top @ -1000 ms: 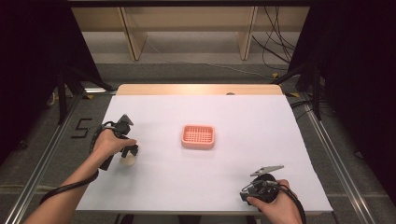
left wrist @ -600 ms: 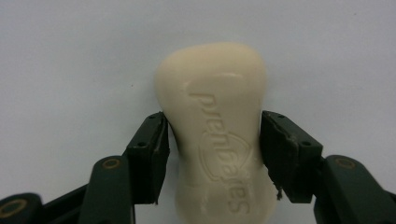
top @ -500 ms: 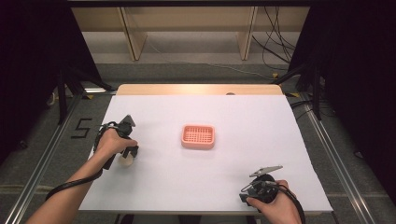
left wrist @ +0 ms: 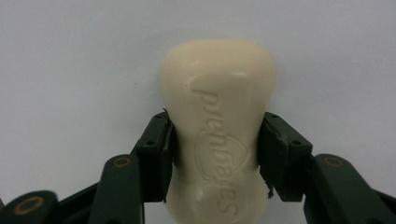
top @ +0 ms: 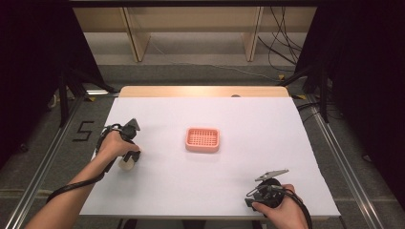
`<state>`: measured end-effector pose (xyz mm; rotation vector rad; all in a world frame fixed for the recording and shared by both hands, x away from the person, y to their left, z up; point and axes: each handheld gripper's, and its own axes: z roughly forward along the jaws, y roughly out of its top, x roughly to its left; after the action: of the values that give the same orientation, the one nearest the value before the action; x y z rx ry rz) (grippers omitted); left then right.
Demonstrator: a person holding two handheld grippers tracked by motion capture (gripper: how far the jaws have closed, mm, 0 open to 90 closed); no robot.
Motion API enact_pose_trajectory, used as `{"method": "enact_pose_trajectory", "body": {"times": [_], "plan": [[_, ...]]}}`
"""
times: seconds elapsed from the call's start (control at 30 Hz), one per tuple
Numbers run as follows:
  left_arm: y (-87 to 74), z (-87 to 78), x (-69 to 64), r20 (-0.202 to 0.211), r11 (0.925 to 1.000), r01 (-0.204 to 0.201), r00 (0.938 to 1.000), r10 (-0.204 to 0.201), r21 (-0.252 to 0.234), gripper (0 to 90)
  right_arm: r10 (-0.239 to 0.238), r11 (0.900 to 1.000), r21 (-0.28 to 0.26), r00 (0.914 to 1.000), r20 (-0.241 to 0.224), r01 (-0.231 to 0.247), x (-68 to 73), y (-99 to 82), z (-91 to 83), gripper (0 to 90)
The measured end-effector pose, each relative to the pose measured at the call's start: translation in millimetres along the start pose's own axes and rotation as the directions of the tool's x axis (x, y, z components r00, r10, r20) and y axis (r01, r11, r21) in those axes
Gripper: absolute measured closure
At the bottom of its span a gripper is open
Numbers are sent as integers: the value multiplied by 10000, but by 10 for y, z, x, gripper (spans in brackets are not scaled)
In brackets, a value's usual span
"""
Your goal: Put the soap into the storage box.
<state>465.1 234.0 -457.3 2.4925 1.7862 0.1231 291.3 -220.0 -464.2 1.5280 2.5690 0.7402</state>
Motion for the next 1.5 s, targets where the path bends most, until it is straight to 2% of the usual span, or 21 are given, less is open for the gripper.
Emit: {"method": "enact_pose_trajectory", "body": {"times": [0.07,0.1,0.2,0.37,0.43,0.57,0.6,0.73,0.77,0.9,0.97,1.07,1.1,1.13,1.17,1.23,1.27,1.3,1.37,1.43,1.5], "plan": [[-3,0,-5,4,10000,-30,10000,30,-3,485,-113,9999,-55,9999,-52,112,-8,1,7,587],[-3,-2,-3,3,9999,-130,9999,130,43,485,-638,9976,-288,9979,-147,634,-45,8,27,587],[-5,-8,-5,12,9995,-290,9996,290,119,486,-2,10000,-6,10000,3,2,2,1,3,586],[-13,-22,-1,41,9989,-415,9991,414,236,487,-11,10000,-12,10000,8,11,2,0,3,585],[-33,-4,-9,51,9990,-441,9990,441,-35,487,-11,10000,-6,10000,3,11,2,0,3,584],[-43,-26,-7,156,9962,-873,9961,871,73,488,-12,10000,-10,10000,8,12,3,0,3,583],[-59,-11,-12,247,9965,-813,9963,818,-216,489,-5,10000,-8,10000,7,5,3,0,3,583],[-108,-29,8,334,9930,-1071,9935,1088,-507,489,-13,10000,-7,10000,23,13,1,-1,2,581],[-148,-20,17,413,9892,-1064,9930,1110,-1011,489,-43,10000,-29,10000,-24,43,-2,0,5,582],[-199,-53,47,506,9815,-1273,9895,1357,-1427,490,-2,10000,-19,10000,32,2,5,2,5,581],[-245,-68,44,626,9782,-945,9922,1077,-1847,490,16,10000,-13,10000,26,-16,7,3,5,581],[-269,-83,58,606,9724,-1018,9913,1169,-2101,491,-205,9997,-152,9998,-20,205,-3,3,11,580],[-269,-108,98,440,9663,-1530,9852,1655,-2070,491,17,10000,-27,10000,47,-17,9,3,5,580],[-282,-111,97,438,9640,-1464,9862,1598,-2221,491,17,10000,-27,10000,47,-17,9,3,5,580],[-317,-126,102,469,9566,-1420,9862,1589,-2543,492,-7,10000,-64,10000,62,7,5,3,4,580],[-336,-136,101,517,9558,-1328,9871,1514,-2623,492,56,10000,-60,10000,47,-55,8,3,2,580],[-370,-152,108,530,9491,-1265,9876,1477,-2884,492,71,10000,-54,10000,43,-71,9,3,1,580],[-381,-166,113,555,9491,-1234,9878,1454,-2896,492,-10,10000,-89,10000,41,11,3,3,3,580],[-413,-171,124,581,9390,-1202,9875,1464,-3221,492,-116,9998,-151,9999,14,116,0,4,4,580],[-429,-182,125,693,9381,-1100,9877,1401,-3284,492,-206,9996,-196,9998,-6,206,-4,6,8,580],[-468,-178,131,811,9212,-975,9872,1377,-3766,492,105,9999,-35,9999,43,-105,14,5,-1,580]]}}
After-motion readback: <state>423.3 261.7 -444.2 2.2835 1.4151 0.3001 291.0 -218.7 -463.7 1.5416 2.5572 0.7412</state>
